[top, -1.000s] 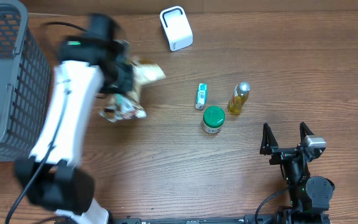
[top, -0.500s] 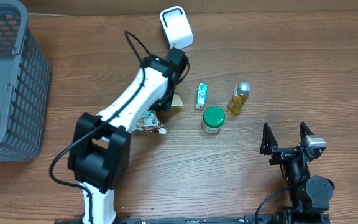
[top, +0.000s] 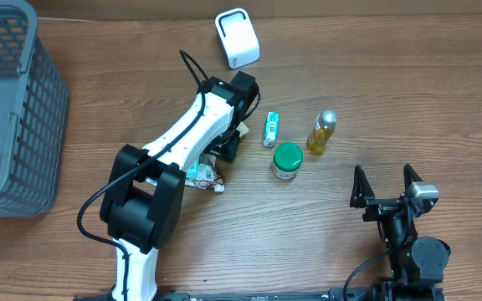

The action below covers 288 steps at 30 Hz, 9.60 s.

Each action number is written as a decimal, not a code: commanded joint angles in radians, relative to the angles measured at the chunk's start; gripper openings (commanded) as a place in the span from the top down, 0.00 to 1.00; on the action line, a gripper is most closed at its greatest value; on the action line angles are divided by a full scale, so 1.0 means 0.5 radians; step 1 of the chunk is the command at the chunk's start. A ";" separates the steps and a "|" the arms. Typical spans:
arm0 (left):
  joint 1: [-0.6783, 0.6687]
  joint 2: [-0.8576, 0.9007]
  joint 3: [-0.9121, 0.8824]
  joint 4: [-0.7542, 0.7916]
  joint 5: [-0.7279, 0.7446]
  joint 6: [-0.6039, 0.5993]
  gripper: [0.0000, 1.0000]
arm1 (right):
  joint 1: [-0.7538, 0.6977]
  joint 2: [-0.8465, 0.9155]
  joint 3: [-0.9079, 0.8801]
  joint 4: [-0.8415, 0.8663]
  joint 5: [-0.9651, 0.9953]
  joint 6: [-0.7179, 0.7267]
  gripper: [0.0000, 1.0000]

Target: Scan the item barcode

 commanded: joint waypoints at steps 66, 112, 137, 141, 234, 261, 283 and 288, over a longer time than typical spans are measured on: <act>0.495 -0.204 0.120 -0.159 0.928 0.287 0.96 | 0.011 -0.014 -0.020 0.006 0.018 0.007 0.00; 0.645 -0.461 0.012 0.161 0.671 0.118 0.72 | 0.011 -0.014 -0.020 0.006 0.018 0.007 0.00; 1.138 -0.397 -0.168 0.318 0.449 0.616 0.91 | 0.011 -0.014 -0.020 0.006 0.018 0.007 0.00; 1.138 -0.394 -0.358 0.510 0.455 0.616 0.96 | 0.011 -0.014 -0.020 0.006 0.018 0.007 0.00; 1.129 -0.978 -0.894 1.237 0.465 0.127 0.73 | 0.011 -0.014 -0.020 0.006 0.018 0.008 0.00; 1.344 -0.977 -0.821 1.150 0.353 0.227 0.00 | 0.011 -0.014 -0.020 0.006 0.018 0.008 0.00; 1.344 -0.977 -0.821 1.150 0.353 0.227 0.01 | 0.011 -0.014 -0.020 0.006 0.018 0.007 0.00; 1.345 -0.977 -0.821 1.150 0.353 0.227 0.01 | 0.011 -0.014 -0.020 0.006 0.018 0.008 0.00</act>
